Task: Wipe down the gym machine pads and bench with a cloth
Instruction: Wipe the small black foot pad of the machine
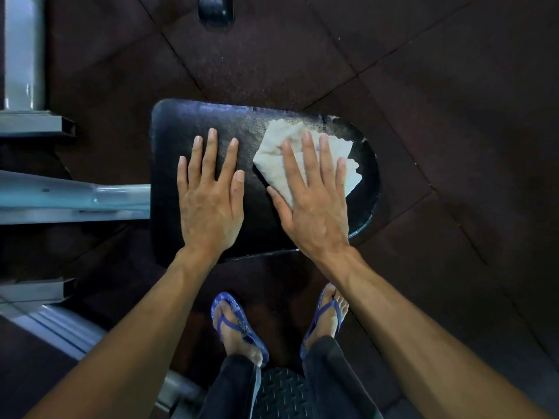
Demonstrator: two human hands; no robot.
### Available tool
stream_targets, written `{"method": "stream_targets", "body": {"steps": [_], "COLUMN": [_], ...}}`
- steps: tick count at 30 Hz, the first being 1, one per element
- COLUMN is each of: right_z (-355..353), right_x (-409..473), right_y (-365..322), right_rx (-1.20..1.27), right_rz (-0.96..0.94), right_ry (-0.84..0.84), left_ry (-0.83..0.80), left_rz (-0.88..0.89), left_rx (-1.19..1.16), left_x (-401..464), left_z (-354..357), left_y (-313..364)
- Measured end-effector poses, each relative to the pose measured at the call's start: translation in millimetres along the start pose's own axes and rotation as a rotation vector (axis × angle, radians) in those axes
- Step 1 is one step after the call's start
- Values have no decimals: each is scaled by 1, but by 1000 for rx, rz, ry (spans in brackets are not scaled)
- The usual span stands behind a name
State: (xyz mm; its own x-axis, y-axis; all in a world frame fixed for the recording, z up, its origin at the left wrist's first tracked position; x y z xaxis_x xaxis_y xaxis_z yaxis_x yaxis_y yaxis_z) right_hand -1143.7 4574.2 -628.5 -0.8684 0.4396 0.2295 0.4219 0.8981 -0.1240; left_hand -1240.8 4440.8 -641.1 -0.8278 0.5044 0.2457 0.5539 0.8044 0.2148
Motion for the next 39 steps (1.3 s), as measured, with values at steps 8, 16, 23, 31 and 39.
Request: {"method": "stream_targets", "body": {"steps": [8,16,23,31,39], "right_z": [-31,-164,-282,-376,-444], "right_x": [5,-97,-230,-350,-460], "right_y": [9,17,43,150,268], "right_rx": [422,727,791,725,709], "right_rz": [164,759,1259,1531,1864], "right_ry": [-104,-274,-305,-94,284], "left_ry": [-231,-532,-884,-978,-1134], "left_rz": [-146,-175,90,463,874], "left_rx": [-253,-276,-232,-132,-96], "left_x": [2,-83,-144,-183,-271], "left_z": [-33,-155,-236,-250,-254], "left_y": [9,58,158,337,567]}}
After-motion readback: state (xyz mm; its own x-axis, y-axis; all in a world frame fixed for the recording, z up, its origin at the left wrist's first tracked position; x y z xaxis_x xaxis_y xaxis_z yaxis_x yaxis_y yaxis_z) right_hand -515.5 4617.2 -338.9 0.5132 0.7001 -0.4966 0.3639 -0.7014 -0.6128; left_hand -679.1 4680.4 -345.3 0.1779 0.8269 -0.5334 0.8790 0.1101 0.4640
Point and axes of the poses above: each hand's wrist, its own x-axis towards the middle knuckle, its own z-axis out of the palm, y = z × x, the point moved 5 cm from there along x, towards the middle knuckle, and after that the axes turned 15 degrees about y, right-handed, at the moved point
